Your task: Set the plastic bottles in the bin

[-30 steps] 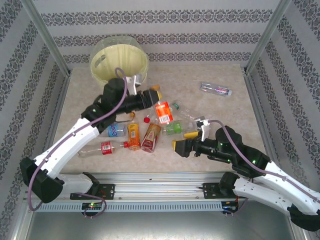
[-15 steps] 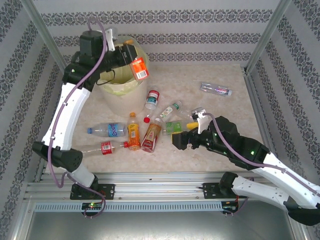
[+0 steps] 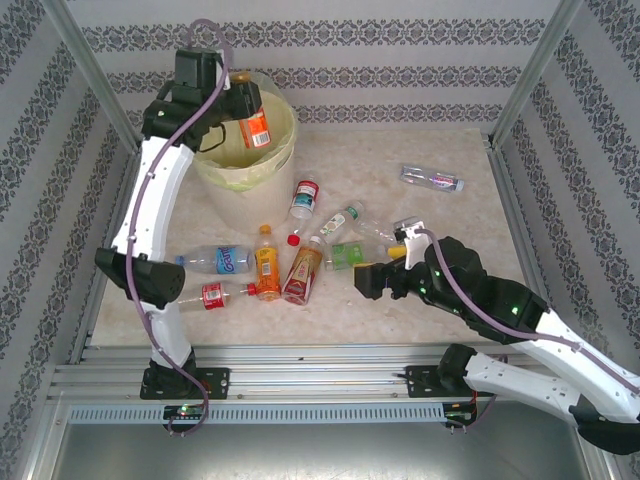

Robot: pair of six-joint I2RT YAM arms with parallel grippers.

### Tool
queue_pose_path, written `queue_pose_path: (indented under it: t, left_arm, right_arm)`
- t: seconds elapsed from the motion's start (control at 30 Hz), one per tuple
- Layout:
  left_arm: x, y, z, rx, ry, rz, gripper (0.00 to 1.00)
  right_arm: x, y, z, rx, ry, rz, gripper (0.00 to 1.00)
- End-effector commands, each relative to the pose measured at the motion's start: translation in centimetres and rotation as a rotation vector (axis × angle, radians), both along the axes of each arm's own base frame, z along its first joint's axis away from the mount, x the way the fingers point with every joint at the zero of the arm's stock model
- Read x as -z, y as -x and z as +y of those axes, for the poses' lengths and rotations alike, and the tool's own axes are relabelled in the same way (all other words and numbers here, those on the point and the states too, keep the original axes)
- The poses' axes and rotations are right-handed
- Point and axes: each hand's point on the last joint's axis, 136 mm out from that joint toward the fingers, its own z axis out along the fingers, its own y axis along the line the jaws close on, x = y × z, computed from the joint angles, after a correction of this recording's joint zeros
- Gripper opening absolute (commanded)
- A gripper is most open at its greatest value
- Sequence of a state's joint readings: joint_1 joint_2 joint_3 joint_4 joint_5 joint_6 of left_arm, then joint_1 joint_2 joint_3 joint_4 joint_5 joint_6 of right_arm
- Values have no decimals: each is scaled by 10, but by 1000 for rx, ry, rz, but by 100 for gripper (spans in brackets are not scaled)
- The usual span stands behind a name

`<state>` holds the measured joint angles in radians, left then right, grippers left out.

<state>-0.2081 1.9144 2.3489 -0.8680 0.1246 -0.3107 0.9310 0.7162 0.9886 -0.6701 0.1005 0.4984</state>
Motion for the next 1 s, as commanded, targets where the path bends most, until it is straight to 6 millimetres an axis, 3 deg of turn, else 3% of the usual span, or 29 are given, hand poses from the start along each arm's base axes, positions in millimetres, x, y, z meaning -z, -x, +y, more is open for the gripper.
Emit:
queue_pose_path:
  t: [0.0, 0.43, 0.63, 0.8, 0.97]
  left_arm:
    - [33, -1, 9, 5, -88, 84, 51]
    - [95, -8, 2, 58, -119, 234, 54]
    - [101, -3, -4, 91, -108, 260, 59]
    - [107, -2, -5, 103, -101, 280, 71]
    - [88, 3, -3, 102, -92, 240, 88]
  right_arm:
    - [1, -5, -9, 50, 7, 1, 98]
    - [6, -17, 0, 61, 26, 6, 98]
    - [4, -27, 6, 57, 22, -9, 98]
    - [-6, -32, 13, 31, 1, -50, 98]
    - [-12, -31, 26, -12, -50, -45, 98]
